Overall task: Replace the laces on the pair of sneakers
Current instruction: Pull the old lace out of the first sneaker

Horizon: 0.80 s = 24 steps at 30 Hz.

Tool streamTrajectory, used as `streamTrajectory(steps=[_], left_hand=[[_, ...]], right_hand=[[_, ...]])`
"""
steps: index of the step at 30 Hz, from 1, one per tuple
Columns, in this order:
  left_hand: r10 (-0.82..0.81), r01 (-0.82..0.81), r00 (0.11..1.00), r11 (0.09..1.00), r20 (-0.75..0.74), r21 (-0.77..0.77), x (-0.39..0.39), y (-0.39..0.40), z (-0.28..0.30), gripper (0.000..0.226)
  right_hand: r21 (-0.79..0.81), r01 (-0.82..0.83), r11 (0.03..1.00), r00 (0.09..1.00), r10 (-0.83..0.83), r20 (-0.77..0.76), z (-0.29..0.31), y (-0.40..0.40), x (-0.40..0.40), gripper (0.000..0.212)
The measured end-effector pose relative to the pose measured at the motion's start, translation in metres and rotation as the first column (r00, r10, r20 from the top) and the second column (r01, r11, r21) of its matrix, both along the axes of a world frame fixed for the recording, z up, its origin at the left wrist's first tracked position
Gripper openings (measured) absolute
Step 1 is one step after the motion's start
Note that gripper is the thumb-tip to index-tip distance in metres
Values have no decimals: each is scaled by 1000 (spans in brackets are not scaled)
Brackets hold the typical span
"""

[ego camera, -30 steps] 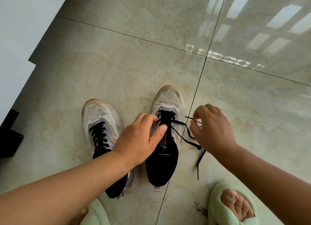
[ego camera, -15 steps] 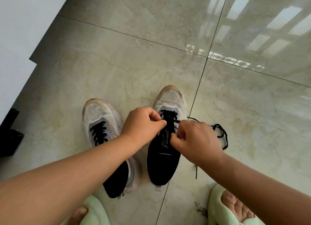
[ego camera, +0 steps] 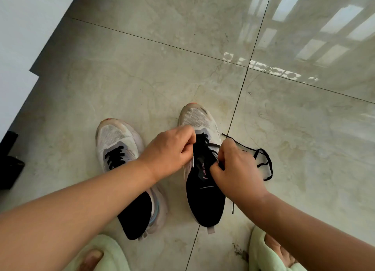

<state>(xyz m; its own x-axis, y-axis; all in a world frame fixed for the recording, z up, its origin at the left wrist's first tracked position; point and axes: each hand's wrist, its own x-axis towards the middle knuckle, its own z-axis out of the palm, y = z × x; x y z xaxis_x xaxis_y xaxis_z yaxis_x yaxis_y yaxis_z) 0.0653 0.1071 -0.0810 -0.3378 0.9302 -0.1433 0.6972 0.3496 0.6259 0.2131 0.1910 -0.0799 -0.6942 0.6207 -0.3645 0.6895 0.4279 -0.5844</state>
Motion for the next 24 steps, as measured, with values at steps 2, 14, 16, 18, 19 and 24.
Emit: streamTrajectory(steps=[2, 14, 16, 18, 19, 24], left_hand=[[-121, 129, 983, 990, -137, 51, -6, -3, -1, 11], [687, -552, 613, 726, 392, -410, 15, 0, -12, 20], [637, -529, 692, 767, 338, -362, 13, 2, -9, 18], [427, -394, 900, 882, 86, -257, 6, 2, -4, 16], [293, -298, 955, 934, -54, -197, 2, 1, -2, 14], [-23, -20, 939, 993, -343, -121, -12, -8, -5, 10]], right_hand=[[12, 19, 1000, 1000, -19, 2, 0, 0, 0, 17], [2, 2, 1000, 1000, -2, -3, 1, -3, 0, 19], [4, 5, 1000, 1000, -5, -5, 1, -3, 0, 19], [4, 13, 1000, 1000, -13, -6, 1, -2, 1, 18], [4, 18, 1000, 1000, -18, -7, 1, -2, 1, 18], [19, 9, 1000, 1000, -9, -1, 3, -4, 0, 16]])
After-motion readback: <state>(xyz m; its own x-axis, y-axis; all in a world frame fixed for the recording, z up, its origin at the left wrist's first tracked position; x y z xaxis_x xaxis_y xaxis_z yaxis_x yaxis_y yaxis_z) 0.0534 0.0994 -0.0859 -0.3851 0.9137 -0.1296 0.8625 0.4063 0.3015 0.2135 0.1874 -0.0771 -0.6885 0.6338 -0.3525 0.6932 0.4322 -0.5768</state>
